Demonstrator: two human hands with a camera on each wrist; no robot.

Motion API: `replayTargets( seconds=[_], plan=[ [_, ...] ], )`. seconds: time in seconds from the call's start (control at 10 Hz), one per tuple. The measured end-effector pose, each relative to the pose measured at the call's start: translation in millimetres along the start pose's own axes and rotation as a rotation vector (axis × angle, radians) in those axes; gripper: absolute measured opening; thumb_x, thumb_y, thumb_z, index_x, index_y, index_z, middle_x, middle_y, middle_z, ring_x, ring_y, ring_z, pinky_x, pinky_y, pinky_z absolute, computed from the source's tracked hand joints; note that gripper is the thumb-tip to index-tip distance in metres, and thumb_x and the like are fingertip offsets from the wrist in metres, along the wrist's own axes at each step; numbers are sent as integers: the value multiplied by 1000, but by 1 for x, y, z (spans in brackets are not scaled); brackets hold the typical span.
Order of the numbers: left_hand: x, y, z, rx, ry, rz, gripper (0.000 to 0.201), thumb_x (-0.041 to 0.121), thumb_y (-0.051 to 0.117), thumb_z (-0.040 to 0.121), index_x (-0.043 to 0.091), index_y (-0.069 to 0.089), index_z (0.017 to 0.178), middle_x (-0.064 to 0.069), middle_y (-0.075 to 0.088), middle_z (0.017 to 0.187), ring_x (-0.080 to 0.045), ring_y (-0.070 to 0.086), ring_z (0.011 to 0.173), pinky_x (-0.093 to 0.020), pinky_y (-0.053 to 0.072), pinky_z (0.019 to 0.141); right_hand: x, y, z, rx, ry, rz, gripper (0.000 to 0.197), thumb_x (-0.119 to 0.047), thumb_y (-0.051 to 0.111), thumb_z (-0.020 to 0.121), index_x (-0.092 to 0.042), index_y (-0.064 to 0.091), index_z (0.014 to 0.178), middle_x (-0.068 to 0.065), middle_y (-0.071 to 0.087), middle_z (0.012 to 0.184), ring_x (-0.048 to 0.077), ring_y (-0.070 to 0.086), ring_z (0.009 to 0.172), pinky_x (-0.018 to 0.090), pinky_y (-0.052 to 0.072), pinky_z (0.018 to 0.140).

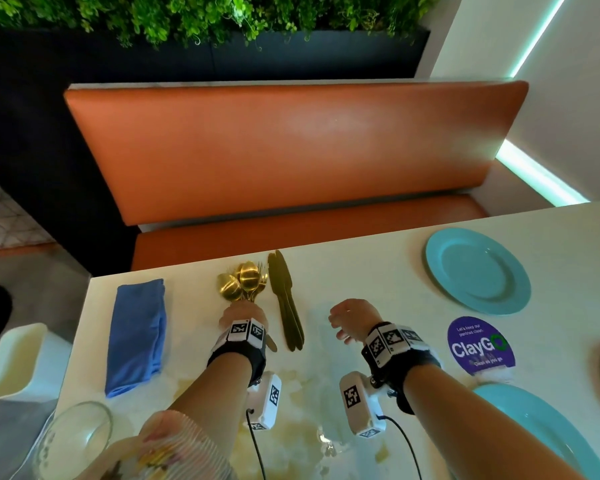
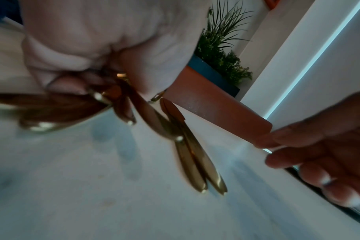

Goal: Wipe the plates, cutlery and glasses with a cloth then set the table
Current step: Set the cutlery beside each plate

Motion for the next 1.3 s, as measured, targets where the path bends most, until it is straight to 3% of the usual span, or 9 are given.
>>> replayTargets(
  seconds=[0.2,0.3,0.4,0.5,0.7,0.8,0.9,1.1,1.3],
  plan=[
    [-2,4,8,-1,26,18,39,11,37,99,-4,43,134,-19,49,136,-27,51,118,-22,39,68,-21,25,11,12,-44,-258,34,-18,52,90,-3,59,119,15,64,114,31,62,107,37,51,94],
    [7,-4,-6,-38,154,187,38,6,30,101,-2,38,137,-17,44,140,-24,46,125,-21,38,98,-29,39,18,78,-26,-283,36,-25,59,88,-8,57,119,8,60,120,23,59,109,26,49,87],
    [4,-13,-3,19,81,-28,46,7,35,100,-8,19,140,-23,39,142,-31,44,131,-20,41,98,-38,55,22,109,-20,-286,47,-36,66,82,-8,52,117,8,61,116,24,61,105,29,51,82],
    [4,-18,0,31,70,-220,43,8,38,99,-6,23,136,-26,49,132,-38,53,120,-38,46,98,-42,65,25,140,10,-315,47,-33,70,80,-7,53,115,10,61,113,26,62,103,31,52,83],
    [-1,-25,-5,35,105,-276,34,14,34,102,-4,31,130,-26,51,129,-40,52,118,-42,42,92,-41,70,28,171,94,-270,26,-18,64,83,-11,48,63,6,59,78,23,63,80,26,51,70],
    [-4,-23,-4,44,92,-288,35,14,35,101,-5,32,130,-26,51,129,-39,52,119,-41,42,93,-38,70,25,188,122,-204,28,-16,64,81,-11,46,60,3,50,64,22,57,72,25,52,67],
    [-7,-22,-4,54,84,-300,36,14,36,101,-5,32,131,-26,52,128,-40,52,117,-41,43,93,-36,70,21,194,97,-183,8,-14,63,82,-9,60,77,6,57,76,23,56,73,23,48,65],
    [-9,-19,-6,44,67,-350,33,16,37,101,-5,35,126,-27,54,124,-42,55,112,-44,46,91,-34,68,23,172,89,-205,36,-16,62,83,-11,38,58,10,64,92,25,66,93,22,46,67],
    [-11,-15,-9,-68,100,-347,36,21,36,100,-5,44,124,-24,58,121,-39,57,112,-41,47,94,-22,61,17,101,110,-116,23,-20,58,85,-10,50,65,2,56,66,20,59,69,23,47,54]
  ],
)
Point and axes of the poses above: each hand's wrist, its own z-axis towards the middle knuckle, its own y-axis out of the palm, x = y × z, the point moved 2 cm from there along z, towards the middle knuckle
